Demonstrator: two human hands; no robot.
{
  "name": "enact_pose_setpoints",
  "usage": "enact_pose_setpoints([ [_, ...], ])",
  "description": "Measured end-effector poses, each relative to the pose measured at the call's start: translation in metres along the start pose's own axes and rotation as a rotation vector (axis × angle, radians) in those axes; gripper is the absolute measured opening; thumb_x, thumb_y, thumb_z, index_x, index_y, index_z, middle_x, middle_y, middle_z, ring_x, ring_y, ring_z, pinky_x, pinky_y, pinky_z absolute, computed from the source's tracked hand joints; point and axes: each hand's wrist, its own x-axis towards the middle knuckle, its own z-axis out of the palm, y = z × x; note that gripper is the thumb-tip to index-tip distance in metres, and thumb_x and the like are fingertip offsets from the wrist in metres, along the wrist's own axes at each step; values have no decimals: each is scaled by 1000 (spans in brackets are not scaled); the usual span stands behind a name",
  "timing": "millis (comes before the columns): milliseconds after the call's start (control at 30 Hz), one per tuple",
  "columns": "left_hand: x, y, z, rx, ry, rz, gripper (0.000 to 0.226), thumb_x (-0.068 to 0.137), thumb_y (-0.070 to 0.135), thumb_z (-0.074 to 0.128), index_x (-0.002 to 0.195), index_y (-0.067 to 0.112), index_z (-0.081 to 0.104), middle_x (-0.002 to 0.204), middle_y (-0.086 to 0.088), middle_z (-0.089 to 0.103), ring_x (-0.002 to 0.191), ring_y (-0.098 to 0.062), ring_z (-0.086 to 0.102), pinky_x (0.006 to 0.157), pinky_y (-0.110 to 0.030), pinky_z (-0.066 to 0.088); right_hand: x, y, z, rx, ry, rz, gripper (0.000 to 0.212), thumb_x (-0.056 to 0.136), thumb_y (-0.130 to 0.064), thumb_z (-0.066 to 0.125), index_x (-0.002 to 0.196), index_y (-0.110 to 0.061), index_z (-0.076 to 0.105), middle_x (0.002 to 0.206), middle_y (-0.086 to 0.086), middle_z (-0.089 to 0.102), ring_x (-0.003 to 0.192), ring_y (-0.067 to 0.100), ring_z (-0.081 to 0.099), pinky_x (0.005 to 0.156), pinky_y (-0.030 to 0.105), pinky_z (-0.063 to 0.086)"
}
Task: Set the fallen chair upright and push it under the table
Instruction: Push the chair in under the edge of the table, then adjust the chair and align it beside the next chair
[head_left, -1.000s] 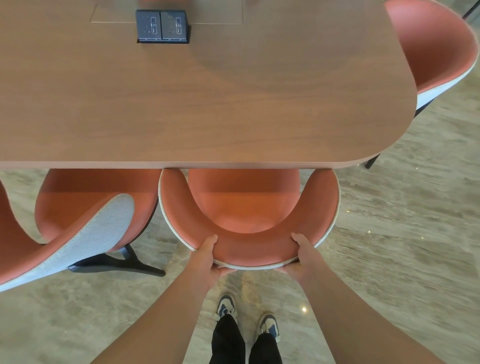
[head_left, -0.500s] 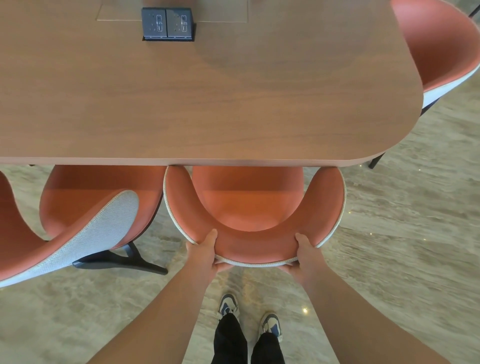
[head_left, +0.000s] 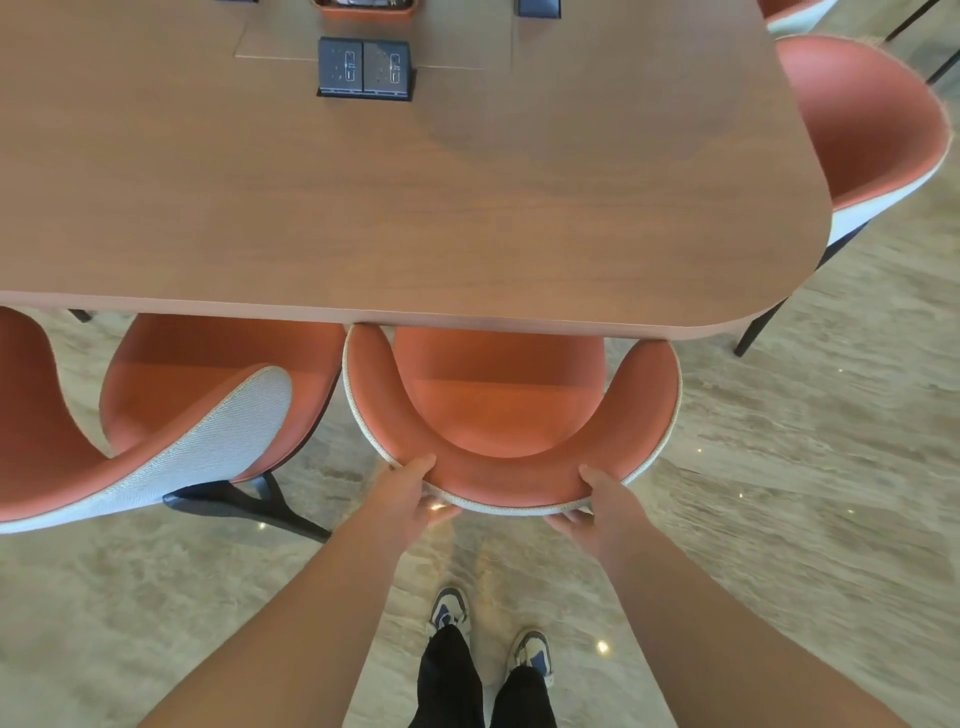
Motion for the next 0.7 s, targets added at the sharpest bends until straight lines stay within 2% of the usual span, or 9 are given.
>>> enact_pose_setpoints([
  [67,-17,-3,-8,-21,-52,34,41,100,5,58,140,7,52,117,-12,70,112,-33,68,71,-48,61,-14,6,-4,13,-26,-1,24,96,-4,61,119,-12,57,120,11,63,104,32,64,73,58,62],
  [133,-37,-5,-21,-48,-60,58,49,98,0,58,146,-1,48,130,-13,63,127,-36,60,80,-46,60,-32,11,-6,-1,-62,-12,31,96,0,56,126,-7,58,123,12,64,112,34,65,65,51,60],
  [233,-71,-6,-47,-117,-9,107,42,99,-3,55,139,-11,48,142,-23,52,117,-36,62,83,-46,56,-59,19,-6,-132,-82,-42,44,98,0,51,142,1,47,128,19,55,130,41,57,77,43,58],
  [300,-89,-4,-64,-165,10,129,21,100,-1,54,120,-6,58,134,-23,56,111,-36,63,78,-46,56,-76,25,-2,-158,-83,-52,44,99,2,50,143,1,47,124,19,55,126,39,61,81,41,57],
  [333,-96,-2,-73,-181,18,136,19,100,-1,55,118,-3,59,130,-23,59,112,-37,63,77,-46,56,-84,30,1,-159,-78,-53,42,99,2,50,141,-2,50,123,16,57,121,36,63,82,40,56],
  [400,-106,5,-93,-190,32,138,28,100,2,56,128,-1,55,128,-23,62,117,-39,63,79,-47,57,-99,43,8,-176,-72,-47,34,100,0,52,133,-6,56,122,12,61,116,28,64,87,40,56],
  [500,-117,18,-128,-208,53,132,31,103,7,55,133,1,52,126,-23,64,114,-38,66,78,-48,59,-121,67,23,-235,-112,-54,22,104,-7,50,124,-8,56,105,9,66,105,25,63,101,45,53],
  [600,-118,35,-169,-219,70,114,28,103,7,53,130,0,52,121,-21,65,105,-36,68,72,-47,58,-138,95,49,-249,-143,-94,23,104,-9,53,127,-10,53,106,11,67,98,24,66,94,43,53],
  [700,-115,62,-211,-226,70,118,24,103,6,51,126,1,53,116,-20,66,98,-33,68,70,-46,55,-146,126,87,-222,-138,-102,38,105,-4,47,143,-7,47,119,15,64,110,28,62,95,44,49],
])
